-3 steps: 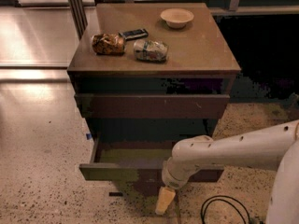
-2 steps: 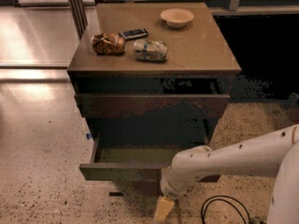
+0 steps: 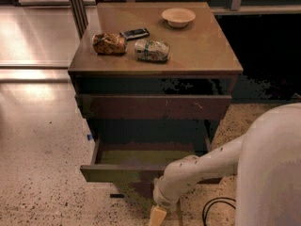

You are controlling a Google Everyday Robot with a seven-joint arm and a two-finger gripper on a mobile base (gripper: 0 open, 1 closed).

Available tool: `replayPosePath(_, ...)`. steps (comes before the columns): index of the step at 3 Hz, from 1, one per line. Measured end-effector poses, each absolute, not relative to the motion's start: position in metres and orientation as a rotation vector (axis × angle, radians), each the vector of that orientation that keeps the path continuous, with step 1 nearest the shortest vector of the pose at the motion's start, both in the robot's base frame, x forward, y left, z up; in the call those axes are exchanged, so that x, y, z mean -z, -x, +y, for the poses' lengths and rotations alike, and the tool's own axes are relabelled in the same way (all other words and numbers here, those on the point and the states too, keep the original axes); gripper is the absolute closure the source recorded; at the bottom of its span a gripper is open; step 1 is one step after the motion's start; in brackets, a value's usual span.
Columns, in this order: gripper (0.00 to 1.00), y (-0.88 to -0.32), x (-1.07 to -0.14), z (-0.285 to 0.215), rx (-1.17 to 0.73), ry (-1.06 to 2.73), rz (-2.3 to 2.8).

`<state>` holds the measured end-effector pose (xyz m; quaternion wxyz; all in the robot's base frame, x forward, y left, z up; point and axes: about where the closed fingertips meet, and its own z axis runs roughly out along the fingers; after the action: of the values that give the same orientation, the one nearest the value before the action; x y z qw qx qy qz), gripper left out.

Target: Close middle drawer

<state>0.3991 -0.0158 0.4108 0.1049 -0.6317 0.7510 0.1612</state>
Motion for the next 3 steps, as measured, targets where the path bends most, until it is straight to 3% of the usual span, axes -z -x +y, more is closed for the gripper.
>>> replayPosePath(3,0.00,-0.498,-0.420,-0.022,-0.276,1.790,2.169)
